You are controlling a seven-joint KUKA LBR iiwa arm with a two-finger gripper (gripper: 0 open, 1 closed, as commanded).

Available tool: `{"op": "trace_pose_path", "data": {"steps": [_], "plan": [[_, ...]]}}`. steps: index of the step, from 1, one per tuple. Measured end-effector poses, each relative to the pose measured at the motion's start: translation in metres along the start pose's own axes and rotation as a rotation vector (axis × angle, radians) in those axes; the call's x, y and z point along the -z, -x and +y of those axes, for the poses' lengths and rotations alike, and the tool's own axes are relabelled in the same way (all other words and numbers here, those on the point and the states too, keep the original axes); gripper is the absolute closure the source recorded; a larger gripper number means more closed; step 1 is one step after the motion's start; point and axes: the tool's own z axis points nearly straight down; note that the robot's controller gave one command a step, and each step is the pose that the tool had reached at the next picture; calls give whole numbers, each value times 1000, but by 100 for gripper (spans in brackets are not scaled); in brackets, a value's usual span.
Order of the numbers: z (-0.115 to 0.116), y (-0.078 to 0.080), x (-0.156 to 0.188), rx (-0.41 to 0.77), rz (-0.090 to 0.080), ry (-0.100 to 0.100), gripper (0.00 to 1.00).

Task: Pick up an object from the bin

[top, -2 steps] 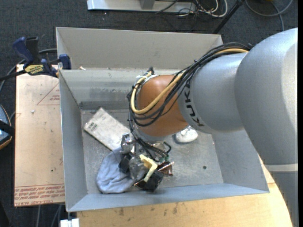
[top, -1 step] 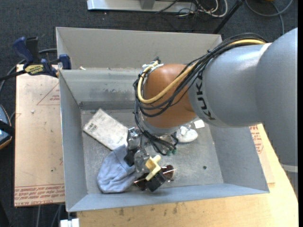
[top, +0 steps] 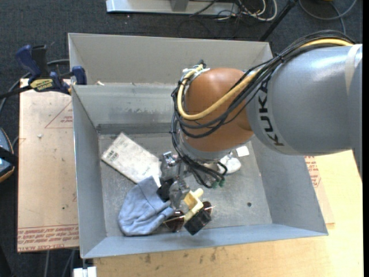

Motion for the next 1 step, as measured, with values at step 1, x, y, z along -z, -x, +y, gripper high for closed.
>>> {"op": "trace_pose_path", "data": {"steps": [1], "plan": [[10,-4,52,19,0,0,100]]}}
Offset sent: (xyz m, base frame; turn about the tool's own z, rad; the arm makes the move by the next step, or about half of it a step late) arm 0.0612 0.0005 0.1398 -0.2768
